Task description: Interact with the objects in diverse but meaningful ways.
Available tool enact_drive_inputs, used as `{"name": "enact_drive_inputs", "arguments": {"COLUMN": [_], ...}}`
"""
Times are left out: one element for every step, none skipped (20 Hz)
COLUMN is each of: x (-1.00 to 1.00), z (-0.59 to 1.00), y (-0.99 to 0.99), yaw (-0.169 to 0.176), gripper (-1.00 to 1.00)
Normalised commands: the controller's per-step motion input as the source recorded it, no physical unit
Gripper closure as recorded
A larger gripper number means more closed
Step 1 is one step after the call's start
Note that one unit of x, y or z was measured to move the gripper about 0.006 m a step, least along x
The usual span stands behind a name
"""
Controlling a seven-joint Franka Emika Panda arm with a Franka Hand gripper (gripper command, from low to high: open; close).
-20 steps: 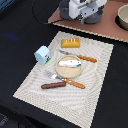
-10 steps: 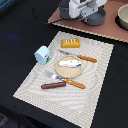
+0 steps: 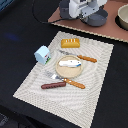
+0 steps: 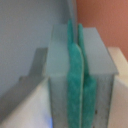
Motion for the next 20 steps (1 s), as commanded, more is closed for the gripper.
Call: {"name": "enact_drive_inputs", "arguments": {"x": [0.02, 0.05, 0.05, 0.06, 0.05, 0.08, 0.10, 0.10, 0.08, 0.05, 0.03, 0.02, 0.00, 0.01, 0.03, 0.01, 0.01, 0.00, 0.00, 0.00], "z": [1.00, 1.00, 1.00, 1.00, 1.00, 0.91, 0.83, 0.77, 0.72, 0.69, 0.66, 0.65, 0.64, 0.66, 0.65, 0.61, 0.57, 0.51, 0.41, 0.31], "y": [-0.44, -0.49, -0.51, -0.57, -0.57, -0.58, -0.65, -0.65, -0.69, -0.72, -0.71, -0.68, -0.72, -0.71, -0.75, -0.79, -0.86, -0.88, -0.93, -0.95], "yaw": [0.000, 0.000, 0.000, 0.000, 0.000, 0.000, -0.002, -0.011, -0.012, -0.013, -0.015, -0.014, -0.014, -0.015, -0.014, -0.011, -0.004, 0.000, 0.000, 0.000], "gripper": [1.00, 1.00, 1.00, 1.00, 1.00, 1.00, 1.00, 1.00, 1.00, 1.00, 1.00, 1.00, 1.00, 1.00, 1.00, 1.00, 1.00, 1.00, 1.00, 1.00]}}
